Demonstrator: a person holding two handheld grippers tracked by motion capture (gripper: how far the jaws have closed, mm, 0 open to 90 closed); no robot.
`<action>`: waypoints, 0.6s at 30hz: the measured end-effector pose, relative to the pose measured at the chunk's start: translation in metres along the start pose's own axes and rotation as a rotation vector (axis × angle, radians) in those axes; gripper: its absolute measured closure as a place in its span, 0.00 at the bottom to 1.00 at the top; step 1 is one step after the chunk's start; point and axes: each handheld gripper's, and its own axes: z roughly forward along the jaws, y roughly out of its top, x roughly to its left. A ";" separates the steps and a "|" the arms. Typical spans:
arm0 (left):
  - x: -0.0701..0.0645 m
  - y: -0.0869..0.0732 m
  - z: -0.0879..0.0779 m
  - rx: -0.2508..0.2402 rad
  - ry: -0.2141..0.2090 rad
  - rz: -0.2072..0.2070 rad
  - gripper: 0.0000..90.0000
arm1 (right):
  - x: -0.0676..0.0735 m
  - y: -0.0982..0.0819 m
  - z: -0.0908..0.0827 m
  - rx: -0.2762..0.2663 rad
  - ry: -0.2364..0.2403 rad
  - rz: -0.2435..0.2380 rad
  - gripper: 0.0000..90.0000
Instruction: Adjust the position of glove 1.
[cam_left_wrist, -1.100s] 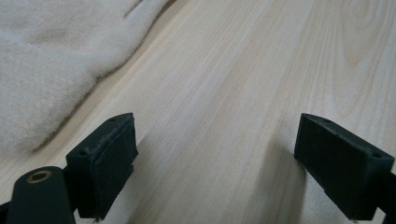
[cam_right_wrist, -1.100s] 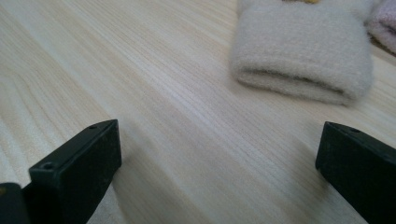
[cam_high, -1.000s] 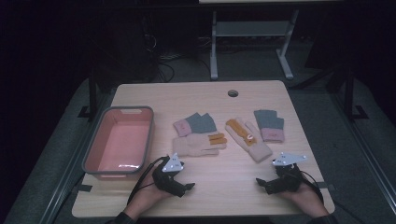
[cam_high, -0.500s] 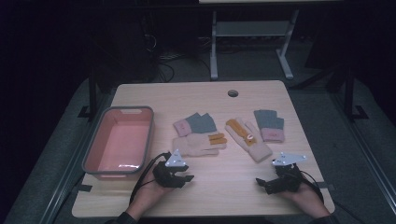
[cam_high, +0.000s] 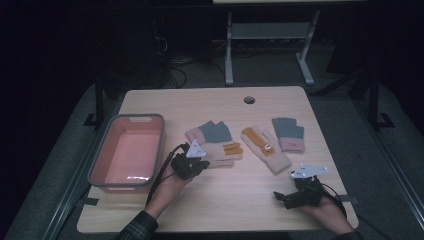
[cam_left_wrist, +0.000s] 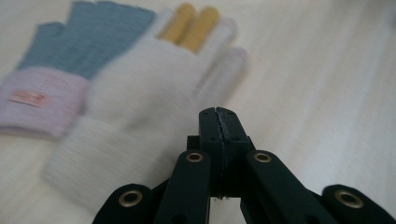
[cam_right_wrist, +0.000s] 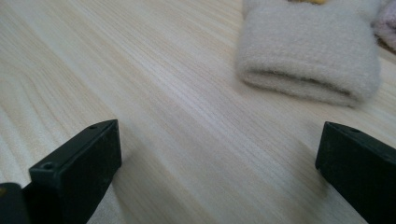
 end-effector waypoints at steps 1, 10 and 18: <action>0.003 0.002 0.000 -0.009 0.012 -0.013 0.99 | 0.001 0.000 0.000 0.001 0.000 0.007 0.00; 0.014 0.000 0.018 0.041 0.047 -0.015 1.00 | 0.001 0.000 0.000 -0.001 0.000 0.004 0.00; 0.016 -0.002 0.041 0.095 0.025 -0.001 1.00 | 0.000 0.000 0.000 -0.001 0.000 0.002 0.00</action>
